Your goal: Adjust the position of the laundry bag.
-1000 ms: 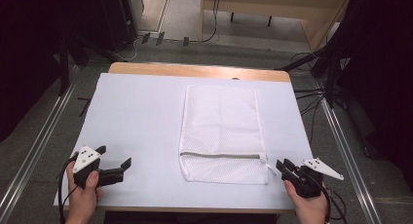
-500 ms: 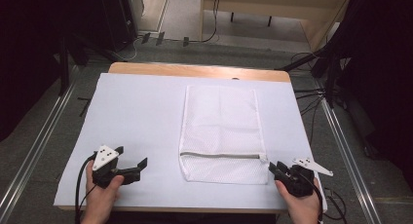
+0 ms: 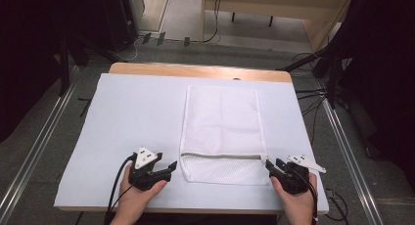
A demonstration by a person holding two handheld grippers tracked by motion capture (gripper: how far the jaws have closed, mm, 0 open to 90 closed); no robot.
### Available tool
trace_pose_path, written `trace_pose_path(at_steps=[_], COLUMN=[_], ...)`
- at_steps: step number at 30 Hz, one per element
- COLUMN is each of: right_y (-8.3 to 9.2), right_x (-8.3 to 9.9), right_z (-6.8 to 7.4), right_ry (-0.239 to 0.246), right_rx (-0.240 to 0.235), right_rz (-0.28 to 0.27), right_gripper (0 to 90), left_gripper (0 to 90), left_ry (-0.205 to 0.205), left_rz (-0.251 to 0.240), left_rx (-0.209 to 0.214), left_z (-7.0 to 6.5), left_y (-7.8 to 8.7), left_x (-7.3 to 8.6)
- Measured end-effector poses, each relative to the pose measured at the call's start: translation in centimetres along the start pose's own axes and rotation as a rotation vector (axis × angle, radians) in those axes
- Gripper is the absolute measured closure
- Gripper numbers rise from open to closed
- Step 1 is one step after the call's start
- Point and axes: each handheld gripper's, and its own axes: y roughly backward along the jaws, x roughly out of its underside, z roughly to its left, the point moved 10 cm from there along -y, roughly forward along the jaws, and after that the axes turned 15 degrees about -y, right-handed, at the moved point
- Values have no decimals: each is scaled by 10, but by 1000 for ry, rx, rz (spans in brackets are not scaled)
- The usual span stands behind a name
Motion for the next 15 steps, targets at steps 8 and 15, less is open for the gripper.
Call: trace_pose_path(at_steps=[8, 15], right_y=[4, 5], right_x=[-3, -3], right_z=[-1, -3], right_ry=[2, 2], right_rx=[-18, -24], right_rz=[-21, -29], right_gripper=[578, 571], left_gripper=[565, 602], left_ry=[34, 37], left_rz=[52, 110], left_rx=[-6, -52], left_z=[10, 18], left_y=[-33, -54], left_x=[-21, -27])
